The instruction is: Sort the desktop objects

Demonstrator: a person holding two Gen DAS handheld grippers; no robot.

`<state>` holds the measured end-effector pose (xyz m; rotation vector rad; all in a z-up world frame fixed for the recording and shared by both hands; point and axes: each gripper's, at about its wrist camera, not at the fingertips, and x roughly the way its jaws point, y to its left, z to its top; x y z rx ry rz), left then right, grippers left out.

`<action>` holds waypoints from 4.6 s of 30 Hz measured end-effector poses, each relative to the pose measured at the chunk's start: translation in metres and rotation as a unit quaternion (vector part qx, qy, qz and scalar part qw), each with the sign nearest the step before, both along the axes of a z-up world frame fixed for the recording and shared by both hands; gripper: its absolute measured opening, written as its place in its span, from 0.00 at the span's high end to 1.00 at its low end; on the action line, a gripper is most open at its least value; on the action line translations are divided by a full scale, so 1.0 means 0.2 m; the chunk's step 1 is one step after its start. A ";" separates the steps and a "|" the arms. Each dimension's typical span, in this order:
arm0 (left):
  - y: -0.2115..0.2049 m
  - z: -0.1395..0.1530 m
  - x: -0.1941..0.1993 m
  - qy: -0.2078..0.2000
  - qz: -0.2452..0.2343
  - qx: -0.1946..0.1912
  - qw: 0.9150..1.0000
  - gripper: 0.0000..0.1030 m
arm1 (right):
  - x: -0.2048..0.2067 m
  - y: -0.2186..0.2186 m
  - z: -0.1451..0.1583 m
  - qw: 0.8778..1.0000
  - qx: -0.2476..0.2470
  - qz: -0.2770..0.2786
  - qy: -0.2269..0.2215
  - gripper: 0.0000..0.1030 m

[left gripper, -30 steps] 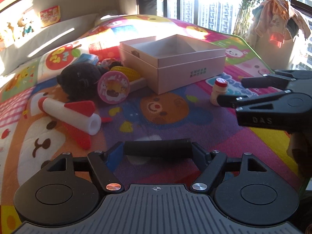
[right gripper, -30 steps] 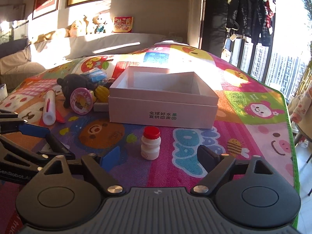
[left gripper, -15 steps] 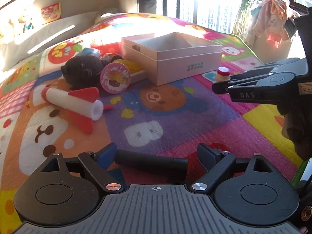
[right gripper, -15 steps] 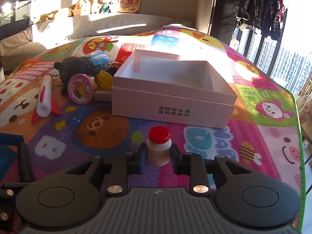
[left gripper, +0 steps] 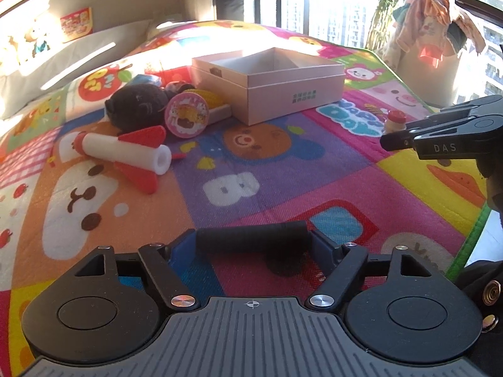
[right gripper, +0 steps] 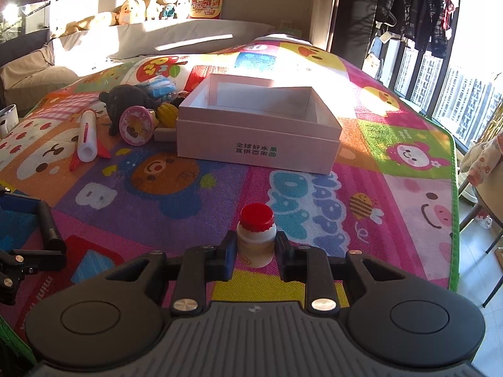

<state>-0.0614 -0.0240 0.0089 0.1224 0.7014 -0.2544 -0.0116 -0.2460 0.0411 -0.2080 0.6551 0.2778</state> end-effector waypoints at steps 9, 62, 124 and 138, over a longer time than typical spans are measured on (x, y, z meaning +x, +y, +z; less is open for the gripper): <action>-0.03 0.02 -0.03 -0.002 -0.005 0.008 1.000 0.22 | -0.10 0.00 0.01 1.000 -0.009 0.029 -0.004 0.76; 0.61 0.04 0.35 -0.066 0.234 -0.028 0.970 0.00 | 0.34 0.62 0.22 0.965 -0.084 0.146 -0.203 0.24; 0.29 0.18 0.75 -0.087 0.159 0.035 0.983 0.00 | 0.24 0.01 -0.05 0.993 0.101 -0.039 -0.040 0.01; 0.44 0.23 0.87 -0.081 0.180 -0.029 0.980 0.00 | 0.27 0.00 -0.07 0.992 0.115 -0.038 -0.016 0.00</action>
